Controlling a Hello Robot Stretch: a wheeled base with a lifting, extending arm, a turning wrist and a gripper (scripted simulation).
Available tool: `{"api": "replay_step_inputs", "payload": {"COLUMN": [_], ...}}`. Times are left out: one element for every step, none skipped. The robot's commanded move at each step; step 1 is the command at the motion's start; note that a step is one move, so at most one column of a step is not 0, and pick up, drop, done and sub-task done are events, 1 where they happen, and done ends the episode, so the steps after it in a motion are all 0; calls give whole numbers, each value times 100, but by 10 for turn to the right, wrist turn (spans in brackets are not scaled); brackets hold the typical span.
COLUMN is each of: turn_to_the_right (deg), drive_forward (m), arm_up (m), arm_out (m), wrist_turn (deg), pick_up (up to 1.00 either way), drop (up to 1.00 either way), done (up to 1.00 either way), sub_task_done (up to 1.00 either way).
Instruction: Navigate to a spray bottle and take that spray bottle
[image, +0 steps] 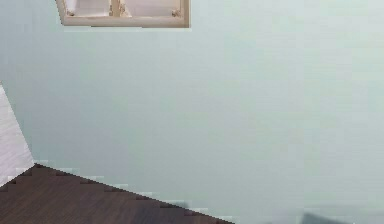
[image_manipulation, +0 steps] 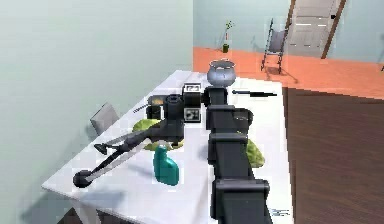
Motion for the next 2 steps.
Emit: {"api": "replay_step_inputs", "payload": {"turn_to_the_right": [0, 0], "drive_forward": [0, 0], "arm_up": [0, 0], "arm_out": [0, 0], "wrist_turn": [450, 360], "pick_up": [0, 0], "drop": [0, 0], "done": [0, 0], "sub_task_done": [0, 0]}}
